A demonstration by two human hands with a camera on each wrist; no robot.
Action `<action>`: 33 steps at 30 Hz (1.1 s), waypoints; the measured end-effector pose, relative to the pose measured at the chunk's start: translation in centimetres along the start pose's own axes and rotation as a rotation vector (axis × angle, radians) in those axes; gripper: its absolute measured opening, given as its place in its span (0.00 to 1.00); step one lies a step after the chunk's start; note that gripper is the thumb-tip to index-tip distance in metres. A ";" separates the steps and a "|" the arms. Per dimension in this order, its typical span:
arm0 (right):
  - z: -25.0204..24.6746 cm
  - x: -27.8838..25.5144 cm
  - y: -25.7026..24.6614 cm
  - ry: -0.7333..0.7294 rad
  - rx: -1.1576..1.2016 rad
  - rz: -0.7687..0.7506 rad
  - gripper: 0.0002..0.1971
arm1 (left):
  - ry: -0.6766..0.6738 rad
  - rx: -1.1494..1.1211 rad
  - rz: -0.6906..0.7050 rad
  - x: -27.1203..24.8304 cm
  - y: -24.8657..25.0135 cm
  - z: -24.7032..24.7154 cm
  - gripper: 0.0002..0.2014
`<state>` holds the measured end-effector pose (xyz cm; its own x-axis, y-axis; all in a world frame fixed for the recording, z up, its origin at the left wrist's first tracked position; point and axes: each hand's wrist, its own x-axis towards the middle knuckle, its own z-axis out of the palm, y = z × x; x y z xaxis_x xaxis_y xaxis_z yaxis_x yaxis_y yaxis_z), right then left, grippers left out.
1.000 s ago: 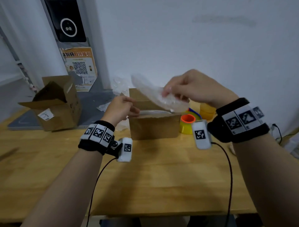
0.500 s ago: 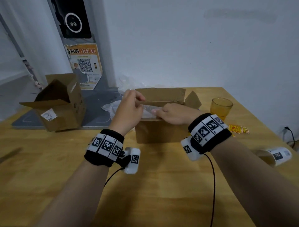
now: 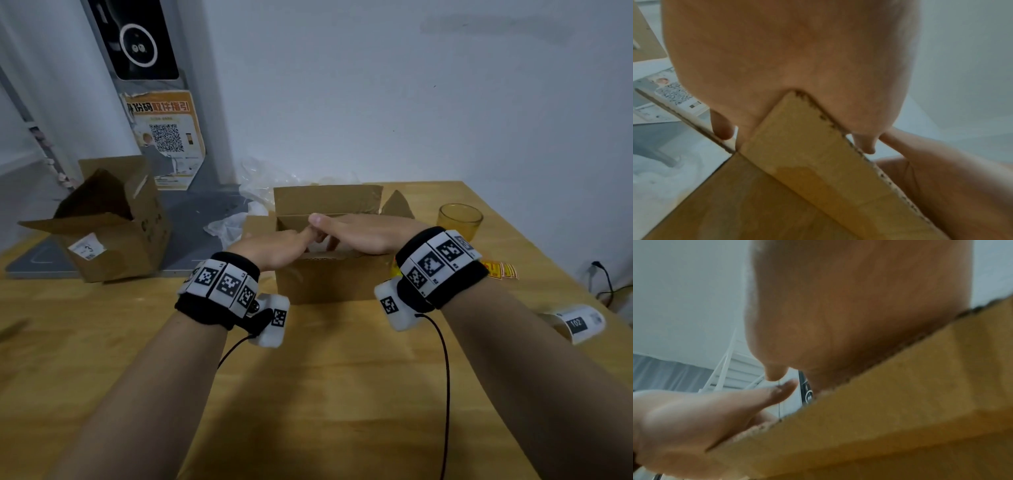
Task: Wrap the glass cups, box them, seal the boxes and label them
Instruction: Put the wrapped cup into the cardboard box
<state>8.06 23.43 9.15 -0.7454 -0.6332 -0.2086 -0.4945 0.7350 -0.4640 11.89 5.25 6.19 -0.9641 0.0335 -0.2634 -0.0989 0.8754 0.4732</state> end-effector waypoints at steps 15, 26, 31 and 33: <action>-0.6 -0.2 0.7 0.214 -0.081 0.066 0.42 | 0.166 -0.104 0.125 -1.3 0.4 -1.4 0.37; 1.5 -3.7 -2.4 0.079 0.170 -0.006 0.26 | 0.982 -0.791 -0.163 -0.3 -9.0 -2.4 0.07; 4.4 -1.0 -1.3 0.041 0.027 -0.015 0.20 | 0.506 -1.030 -0.368 1.7 -11.2 2.6 0.03; 4.9 0.0 -0.8 0.085 0.029 -0.008 0.19 | 0.370 -1.053 -0.385 2.9 -11.8 4.1 0.03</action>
<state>10.67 21.71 5.28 -0.7772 -0.6155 -0.1311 -0.4889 0.7217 -0.4900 11.26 -3.02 -3.56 -0.8219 -0.4394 -0.3625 -0.3864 -0.0375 0.9216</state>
